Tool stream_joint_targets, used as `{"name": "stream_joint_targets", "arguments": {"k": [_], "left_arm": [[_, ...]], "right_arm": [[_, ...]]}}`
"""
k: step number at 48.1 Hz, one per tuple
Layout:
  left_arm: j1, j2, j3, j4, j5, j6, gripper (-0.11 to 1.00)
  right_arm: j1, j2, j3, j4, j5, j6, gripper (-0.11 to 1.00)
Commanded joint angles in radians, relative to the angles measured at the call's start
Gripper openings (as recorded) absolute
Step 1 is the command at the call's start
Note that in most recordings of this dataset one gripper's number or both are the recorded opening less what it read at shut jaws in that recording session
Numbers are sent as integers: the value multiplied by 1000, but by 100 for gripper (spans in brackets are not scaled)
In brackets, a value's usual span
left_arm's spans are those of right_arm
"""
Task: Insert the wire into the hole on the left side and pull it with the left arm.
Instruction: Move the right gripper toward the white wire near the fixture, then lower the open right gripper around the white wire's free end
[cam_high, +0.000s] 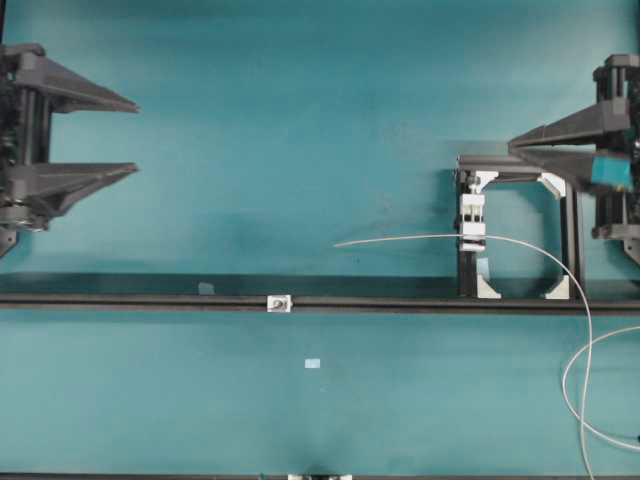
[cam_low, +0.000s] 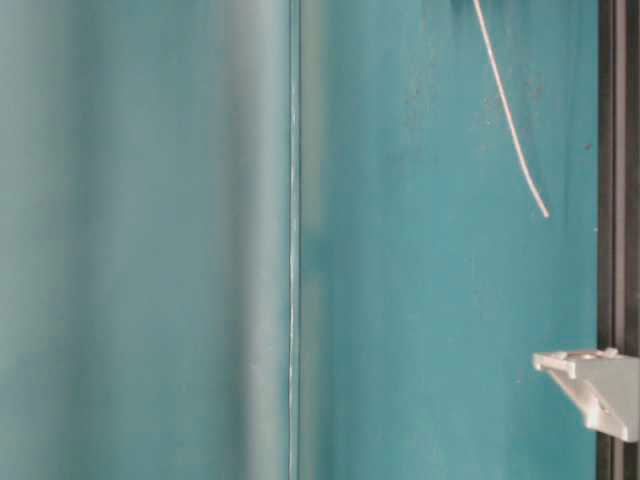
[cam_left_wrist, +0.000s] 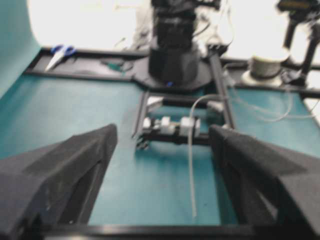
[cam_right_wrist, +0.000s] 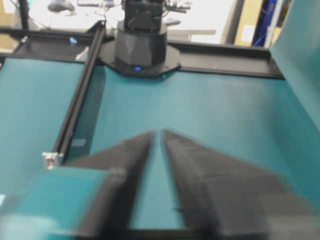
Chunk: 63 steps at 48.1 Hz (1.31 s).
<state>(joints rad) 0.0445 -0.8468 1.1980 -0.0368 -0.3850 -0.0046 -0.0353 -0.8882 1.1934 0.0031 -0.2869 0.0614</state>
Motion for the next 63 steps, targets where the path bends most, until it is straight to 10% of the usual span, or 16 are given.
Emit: {"name": "stream_joint_targets", "arguments": {"k": [1,63], "left_arm": [[11,25,-21,-2,-20,-2,52],[41,100,55,-2,-20,2,60]], "right_arm": [[-3,9,-12,0,-8,2,49],[12,393,-132,2,-8,118,57]]}}
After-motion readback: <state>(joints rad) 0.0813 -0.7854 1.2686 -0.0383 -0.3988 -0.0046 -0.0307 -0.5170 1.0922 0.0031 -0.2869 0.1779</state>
